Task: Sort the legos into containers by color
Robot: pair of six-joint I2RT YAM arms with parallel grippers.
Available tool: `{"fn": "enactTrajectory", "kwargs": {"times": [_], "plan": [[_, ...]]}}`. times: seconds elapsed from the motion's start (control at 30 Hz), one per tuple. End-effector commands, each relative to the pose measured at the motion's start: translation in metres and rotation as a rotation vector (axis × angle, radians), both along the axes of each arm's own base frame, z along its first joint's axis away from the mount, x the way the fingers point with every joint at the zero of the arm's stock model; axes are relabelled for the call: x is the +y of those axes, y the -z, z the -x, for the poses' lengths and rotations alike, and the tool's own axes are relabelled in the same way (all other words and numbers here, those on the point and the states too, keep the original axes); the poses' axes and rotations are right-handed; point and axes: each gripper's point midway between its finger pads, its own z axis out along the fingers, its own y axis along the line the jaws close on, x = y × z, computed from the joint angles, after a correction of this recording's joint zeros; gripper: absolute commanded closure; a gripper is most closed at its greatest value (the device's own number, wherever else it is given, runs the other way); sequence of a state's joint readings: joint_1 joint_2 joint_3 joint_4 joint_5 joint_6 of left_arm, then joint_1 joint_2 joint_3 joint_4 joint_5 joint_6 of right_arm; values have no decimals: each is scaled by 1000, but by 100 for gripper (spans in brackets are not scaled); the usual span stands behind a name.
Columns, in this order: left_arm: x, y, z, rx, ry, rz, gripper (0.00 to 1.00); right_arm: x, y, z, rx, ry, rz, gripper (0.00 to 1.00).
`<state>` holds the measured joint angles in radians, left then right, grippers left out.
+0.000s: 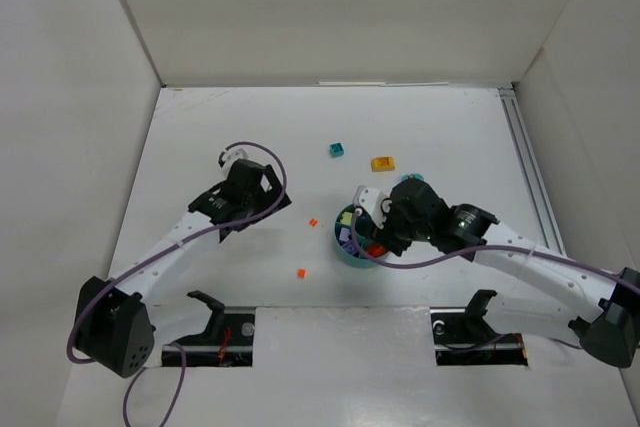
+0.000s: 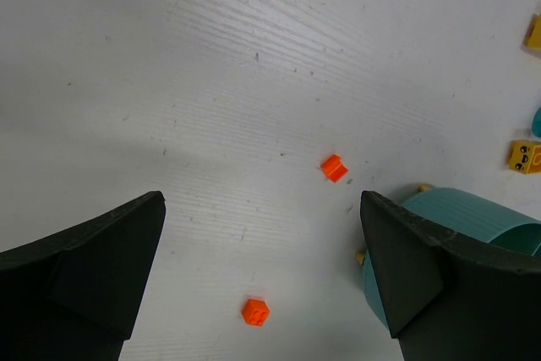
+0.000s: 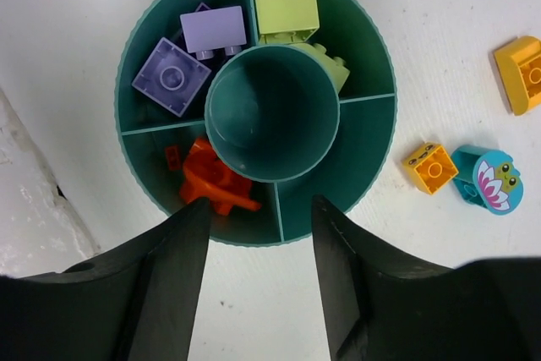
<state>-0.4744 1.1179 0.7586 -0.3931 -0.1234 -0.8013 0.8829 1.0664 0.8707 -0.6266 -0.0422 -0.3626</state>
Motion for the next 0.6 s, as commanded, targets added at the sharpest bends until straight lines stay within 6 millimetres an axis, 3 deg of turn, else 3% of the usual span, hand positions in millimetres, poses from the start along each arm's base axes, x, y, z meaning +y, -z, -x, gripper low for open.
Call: {"fn": "enactTrajectory", "kwargs": {"times": [0.0,0.07,0.13,0.27,0.37,0.43,0.5,0.57], "plan": [[-9,-11,-3,-38,37,13,0,6,-12,-5,-20,3,-31,43],[-16,-9,4,-25,61,15,0,-1,-10,-9,-31,40,-8,40],[-27,-7,16,-6,106,11,1,-6,-23,-15,-67,102,-32,38],[-50,6,52,67,189,-2,6,-40,-41,-39,-134,305,-47,28],[-65,20,81,122,258,-16,15,-80,-46,-61,-151,481,-45,19],[-70,31,95,172,288,-47,20,-110,-52,-76,-155,609,-66,8],[-74,38,108,197,302,-78,29,-127,-56,-80,-154,679,-96,0],[-77,44,115,225,316,-102,35,-149,-59,-86,-158,756,-107,0]]}}
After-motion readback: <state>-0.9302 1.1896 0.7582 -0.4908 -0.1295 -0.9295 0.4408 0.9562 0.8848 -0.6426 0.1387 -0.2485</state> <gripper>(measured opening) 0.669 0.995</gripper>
